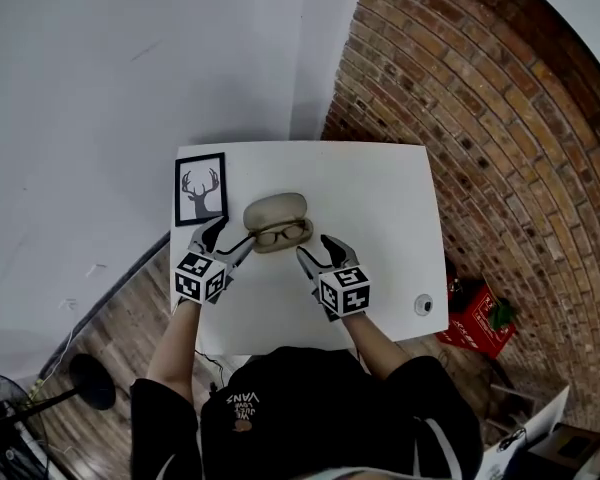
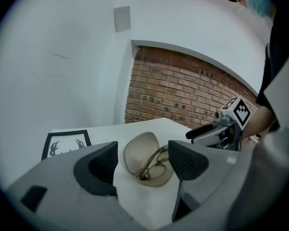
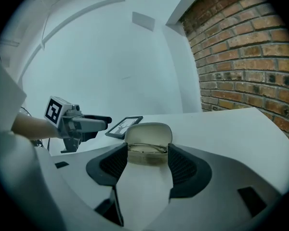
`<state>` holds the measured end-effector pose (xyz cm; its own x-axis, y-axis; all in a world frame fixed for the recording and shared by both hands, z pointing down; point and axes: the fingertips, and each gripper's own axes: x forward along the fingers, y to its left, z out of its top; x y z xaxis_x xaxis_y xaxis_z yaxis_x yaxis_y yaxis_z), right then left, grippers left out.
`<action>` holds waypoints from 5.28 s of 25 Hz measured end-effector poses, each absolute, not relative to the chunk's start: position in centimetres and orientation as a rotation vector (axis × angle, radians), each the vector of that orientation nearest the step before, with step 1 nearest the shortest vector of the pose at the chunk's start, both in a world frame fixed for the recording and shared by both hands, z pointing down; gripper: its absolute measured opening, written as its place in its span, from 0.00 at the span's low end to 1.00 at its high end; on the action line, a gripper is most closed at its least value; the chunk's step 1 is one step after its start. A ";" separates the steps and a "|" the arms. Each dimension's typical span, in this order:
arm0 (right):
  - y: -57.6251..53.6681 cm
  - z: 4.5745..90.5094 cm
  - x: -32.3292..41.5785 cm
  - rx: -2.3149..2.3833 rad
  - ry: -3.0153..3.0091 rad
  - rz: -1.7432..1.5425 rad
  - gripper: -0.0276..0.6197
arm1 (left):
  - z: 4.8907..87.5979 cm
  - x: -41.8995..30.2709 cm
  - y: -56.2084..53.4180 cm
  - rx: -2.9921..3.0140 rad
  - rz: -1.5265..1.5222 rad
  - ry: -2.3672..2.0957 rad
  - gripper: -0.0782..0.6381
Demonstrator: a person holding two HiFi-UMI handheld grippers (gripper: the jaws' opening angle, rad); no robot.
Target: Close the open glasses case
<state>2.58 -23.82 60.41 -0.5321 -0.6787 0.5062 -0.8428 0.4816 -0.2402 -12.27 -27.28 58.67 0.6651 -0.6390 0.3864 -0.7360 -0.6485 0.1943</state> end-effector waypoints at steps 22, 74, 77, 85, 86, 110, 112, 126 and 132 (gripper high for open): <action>-27.6 64.8 1.7 1.176 -2.392 0.799 0.45 | 63.1 -6.8 -32.6 2.494 0.393 -0.723 0.69; -25.7 66.1 5.7 1.360 -2.248 0.832 0.41 | 64.6 -3.2 -18.4 2.688 0.698 -0.598 0.66; -25.7 66.3 5.9 1.363 -2.241 0.805 0.44 | 64.8 -3.2 -18.5 2.692 0.702 -0.623 0.64; -25.7 66.4 6.0 1.380 -2.229 0.801 0.45 | 65.3 -3.1 -18.5 2.714 0.766 -0.661 0.64; -25.7 66.4 6.0 1.382 -2.226 0.804 0.45 | 65.3 -3.1 -18.5 2.717 0.775 -0.665 0.64; -19.8 62.3 5.1 1.467 -2.287 0.740 0.43 | 62.7 -5.2 -16.1 2.750 0.714 -0.708 0.64; -19.2 61.6 4.9 1.475 -2.303 0.725 0.43 | 61.9 -5.5 -15.7 2.766 0.702 -0.727 0.64; -15.4 54.6 2.4 1.530 -2.470 0.591 0.36 | 55.1 -9.1 -12.8 2.846 0.468 -0.992 0.50; -14.0 51.0 1.3 1.553 -2.562 0.499 0.27 | 52.7 -10.4 -11.5 2.869 0.395 -1.071 0.41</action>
<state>1.28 -14.04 51.03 -0.4730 -0.8432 0.2555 -0.8775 0.4247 -0.2228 -10.42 -11.49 52.71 0.7266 -0.6374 0.2564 -0.6511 -0.7580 -0.0390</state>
